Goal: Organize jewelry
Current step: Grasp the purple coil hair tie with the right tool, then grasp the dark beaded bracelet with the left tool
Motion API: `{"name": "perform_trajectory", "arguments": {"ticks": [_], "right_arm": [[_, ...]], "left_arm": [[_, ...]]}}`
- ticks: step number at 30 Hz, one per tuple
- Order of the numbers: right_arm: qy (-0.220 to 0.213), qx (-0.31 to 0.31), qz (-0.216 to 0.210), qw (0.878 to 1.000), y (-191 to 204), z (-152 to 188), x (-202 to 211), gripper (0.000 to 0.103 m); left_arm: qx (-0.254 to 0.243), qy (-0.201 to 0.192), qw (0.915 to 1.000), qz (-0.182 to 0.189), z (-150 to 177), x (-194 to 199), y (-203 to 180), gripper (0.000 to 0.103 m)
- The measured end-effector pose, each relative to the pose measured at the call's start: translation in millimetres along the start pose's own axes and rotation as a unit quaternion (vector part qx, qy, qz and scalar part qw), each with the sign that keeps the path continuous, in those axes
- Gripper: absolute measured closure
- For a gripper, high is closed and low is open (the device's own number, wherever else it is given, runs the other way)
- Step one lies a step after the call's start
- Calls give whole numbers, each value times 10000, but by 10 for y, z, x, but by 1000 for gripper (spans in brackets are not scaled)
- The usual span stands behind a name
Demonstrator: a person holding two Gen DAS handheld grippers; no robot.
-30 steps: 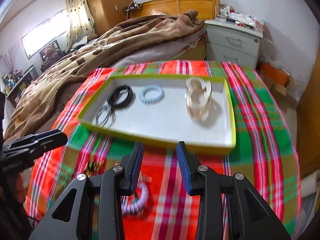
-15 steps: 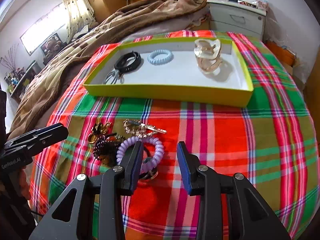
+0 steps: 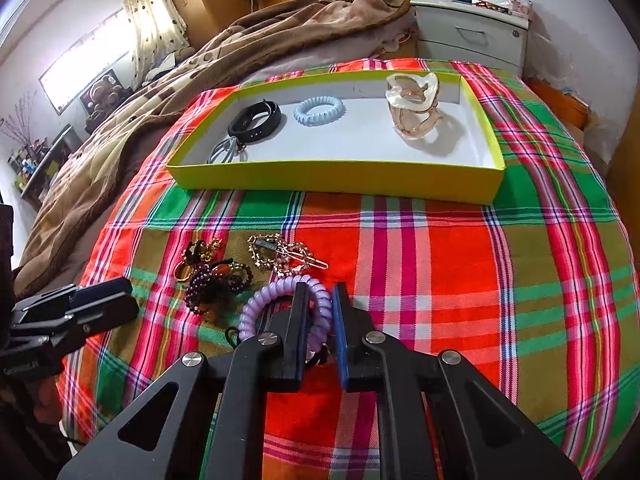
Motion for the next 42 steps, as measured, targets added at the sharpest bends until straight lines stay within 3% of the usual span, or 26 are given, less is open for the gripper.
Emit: {"name": "perform_trajectory", "arguments": {"ticks": [15,31,37,42], "right_arm": [[-857,-480,-287,9948,-238,-45,449,93],[-1157,-589,-156,9914,-408,-7,652,93],[-1163,-600,-195,9912,-426,-1,653,93],[-1163,-598,-197,9912,-432,-5,649,93]], "left_arm": [[-343,-52,9994,-19,-56,-16,-315,55],[-818,6,9960,-352,-116,-307,-630,55],[-924,14,9935,-661,-117,-383,-665,63],[-1001,13,9917,-802,-131,-400,-687,76]]}}
Point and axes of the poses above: each gripper's, at about its wrist camera, not at the fingertips, and x roughly against the way its jaws point, y to its left, z to its underside, the point moved 5 cm from there along -x, roughly the way its jaws point, and after that the axes turned 13 degrees about -z, right-handed, at the moved point
